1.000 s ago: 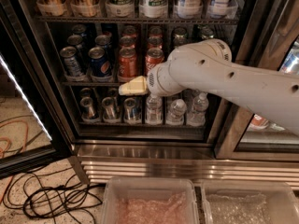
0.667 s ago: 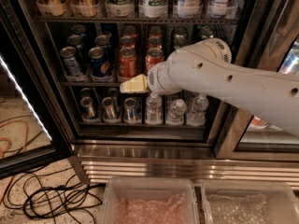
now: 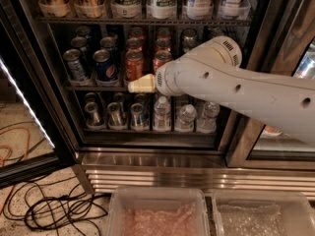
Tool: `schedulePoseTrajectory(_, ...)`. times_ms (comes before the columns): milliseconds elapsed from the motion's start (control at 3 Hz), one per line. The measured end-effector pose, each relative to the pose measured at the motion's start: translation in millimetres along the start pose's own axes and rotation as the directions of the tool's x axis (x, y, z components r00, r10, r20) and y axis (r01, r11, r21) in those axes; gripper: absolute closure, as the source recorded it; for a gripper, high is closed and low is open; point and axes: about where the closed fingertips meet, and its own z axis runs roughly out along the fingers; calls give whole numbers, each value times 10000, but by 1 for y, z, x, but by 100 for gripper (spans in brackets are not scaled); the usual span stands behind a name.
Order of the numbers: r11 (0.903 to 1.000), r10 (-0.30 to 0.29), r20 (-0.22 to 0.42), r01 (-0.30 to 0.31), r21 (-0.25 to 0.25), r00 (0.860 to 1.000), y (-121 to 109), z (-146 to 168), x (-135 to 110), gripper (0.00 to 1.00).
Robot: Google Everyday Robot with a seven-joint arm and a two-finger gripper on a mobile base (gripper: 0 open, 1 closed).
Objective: Pick coke can from middle shelf of fridge
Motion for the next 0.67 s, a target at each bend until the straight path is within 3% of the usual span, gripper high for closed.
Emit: schedulePoseTrajectory(667, 9991, -128, 212, 120, 416, 9997, -8, 9, -10, 11)
